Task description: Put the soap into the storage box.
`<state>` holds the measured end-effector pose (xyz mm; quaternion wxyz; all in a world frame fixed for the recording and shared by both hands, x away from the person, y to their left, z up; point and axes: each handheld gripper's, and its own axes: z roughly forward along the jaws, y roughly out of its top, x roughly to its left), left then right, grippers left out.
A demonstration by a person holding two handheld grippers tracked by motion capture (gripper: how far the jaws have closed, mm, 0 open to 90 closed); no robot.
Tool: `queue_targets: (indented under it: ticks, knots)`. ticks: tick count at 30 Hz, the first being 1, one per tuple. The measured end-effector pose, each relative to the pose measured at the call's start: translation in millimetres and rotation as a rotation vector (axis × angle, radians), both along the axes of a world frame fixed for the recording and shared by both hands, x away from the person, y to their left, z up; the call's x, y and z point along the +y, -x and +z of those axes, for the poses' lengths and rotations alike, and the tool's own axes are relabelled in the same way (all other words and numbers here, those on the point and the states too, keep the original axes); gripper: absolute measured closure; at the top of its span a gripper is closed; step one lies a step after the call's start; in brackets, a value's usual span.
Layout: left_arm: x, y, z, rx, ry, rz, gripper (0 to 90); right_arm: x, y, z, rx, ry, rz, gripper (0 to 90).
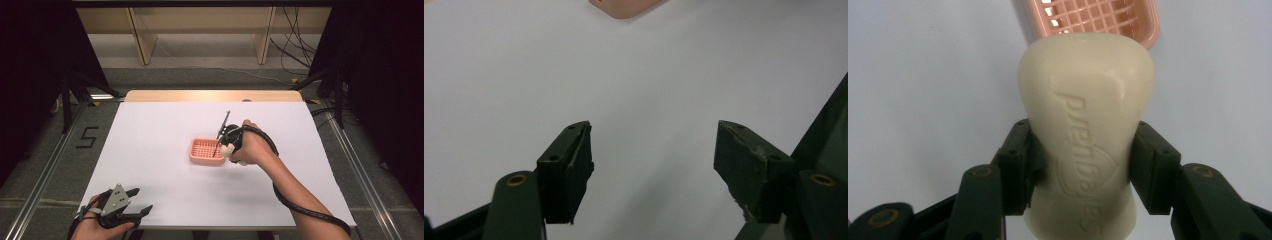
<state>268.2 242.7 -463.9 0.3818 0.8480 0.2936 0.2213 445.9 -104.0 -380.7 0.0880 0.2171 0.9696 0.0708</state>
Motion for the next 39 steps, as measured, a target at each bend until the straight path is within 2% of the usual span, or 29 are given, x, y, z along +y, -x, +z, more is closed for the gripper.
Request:
queue_targets:
  ticks: [3,4,6,7,11,12,16,17,19,23,25,26,28,29,32,33,34,35,37,39]
  knots:
    - [-0.8,1.5,-0.8,0.014,0.019,0.012,31.2,0.9,-0.6,-0.3,-0.001,-0.003,-0.01,50.7]
    - [-0.9,1.4,-1.0,0.013,0.022,0.012,31.2,1.9,-2.5,-0.2,-0.014,0.014,0.01,50.7]
    - [-0.2,0.3,-0.6,0.004,0.009,0.0,31.2,1.3,-3.6,-1.5,-0.012,0.002,0.021,50.6]
    - [-1.2,1.9,-1.1,0.035,0.022,0.009,31.2,2.5,-3.9,-1.8,-0.016,0.001,0.026,50.7]
    - [-3.3,1.6,-2.2,0.018,0.03,0.006,31.2,4.5,-3.4,-2.4,-0.009,0.001,0.007,50.6]
    - [-3.2,1.3,-1.6,0.015,0.013,0.004,31.1,6.1,-4.2,-2.6,-0.011,0.008,0.014,50.6]
    - [-3.0,1.6,-1.4,0.023,0.029,0.003,31.6,7.6,-7.1,-2.7,-0.01,0.019,0.042,50.6]
    - [-2.6,1.1,-1.6,0.019,0.014,0.0,31.6,8.1,-8.0,-2.8,-0.015,0.019,0.052,50.7]
    - [-2.4,1.4,-1.8,0.019,0.023,-0.001,31.6,9.7,-8.7,-2.0,-0.022,0.025,0.046,50.6]
    - [-1.5,1.6,-1.8,0.029,0.03,0.011,31.4,11.9,-9.4,-2.3,-0.02,0.017,0.05,50.7]
    - [0.4,0.0,-0.3,0.016,0.002,-0.009,31.3,13.1,-9.6,-1.9,-0.024,0.005,0.044,50.6]
    - [-0.1,0.4,-1.2,0.01,0.003,0.001,31.3,14.2,-8.9,-2.0,-0.024,-0.007,0.029,50.6]
    - [-1.1,2.0,-2.1,0.027,0.029,0.011,31.3,14.4,-9.8,-0.9,-0.027,-0.004,0.031,50.6]
    - [0.2,1.1,-1.1,0.011,0.011,-0.003,31.3,14.9,-10.4,0.0,-0.035,-0.009,0.032,50.7]
    - [0.3,1.8,-1.8,0.022,0.023,0.01,31.3,15.5,-13.0,2.1,-0.048,-0.008,0.042,50.6]
    - [-1.1,2.2,-2.9,0.023,0.048,0.019,31.3,15.8,-13.1,2.3,-0.047,-0.007,0.04,50.7]
    - [-1.1,2.3,-2.9,0.025,0.048,0.018,31.4,15.9,-15.1,3.2,-0.053,0.002,0.06,50.7]
    - [0.4,1.8,-1.8,0.023,0.022,0.007,31.4,16.6,-15.1,3.5,-0.051,0.002,0.047,50.6]
    - [0.4,1.3,-1.4,0.013,0.014,-0.002,31.4,17.7,-16.9,3.7,-0.057,0.001,0.048,50.6]
    - [0.0,1.8,-1.9,0.018,0.015,0.004,31.4,18.8,-19.0,3.6,-0.058,0.0,0.054,50.7]
